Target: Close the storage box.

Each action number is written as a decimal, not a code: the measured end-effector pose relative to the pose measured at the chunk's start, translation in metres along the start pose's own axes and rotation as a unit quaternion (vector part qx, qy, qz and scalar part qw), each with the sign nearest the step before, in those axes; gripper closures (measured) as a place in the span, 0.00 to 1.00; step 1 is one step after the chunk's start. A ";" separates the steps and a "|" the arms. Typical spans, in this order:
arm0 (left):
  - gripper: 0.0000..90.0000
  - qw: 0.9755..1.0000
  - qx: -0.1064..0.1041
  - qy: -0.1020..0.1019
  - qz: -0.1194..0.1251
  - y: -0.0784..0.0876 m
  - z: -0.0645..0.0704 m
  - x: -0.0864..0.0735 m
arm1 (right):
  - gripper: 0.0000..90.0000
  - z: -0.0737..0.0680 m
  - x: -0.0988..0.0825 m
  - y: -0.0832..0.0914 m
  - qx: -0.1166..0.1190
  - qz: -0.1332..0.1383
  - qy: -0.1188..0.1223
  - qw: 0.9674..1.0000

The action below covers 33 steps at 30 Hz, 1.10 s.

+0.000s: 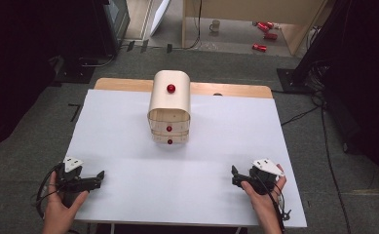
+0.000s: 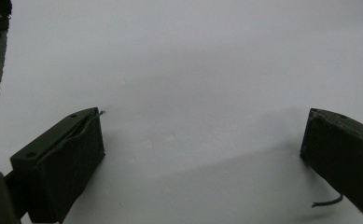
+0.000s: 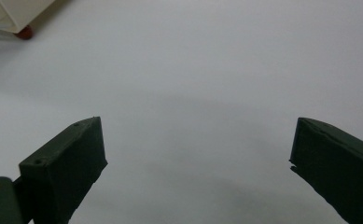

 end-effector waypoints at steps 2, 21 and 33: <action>0.00 1.000 0.000 0.000 0.000 0.000 0.000 0.000 | 0.03 0.006 -0.004 0.002 -0.005 -0.002 -0.002 1.000; 0.00 1.000 0.000 0.000 0.000 0.000 0.000 0.000 | 0.03 0.055 -0.046 0.022 -0.047 -0.042 -0.019 0.998; 0.00 1.000 0.000 0.000 0.000 0.000 0.000 0.000 | 0.03 0.065 -0.059 0.021 -0.031 -0.066 -0.015 0.997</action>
Point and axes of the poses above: each handheld gripper's, and its own axes: y roughly backward along the jaws, x roughly out of its top, z roughly to its right, the point moved 5 cm from there along -y, roughly forward along the jaws, and after that the axes turned 10 degrees about y, right-handed, at the moved point
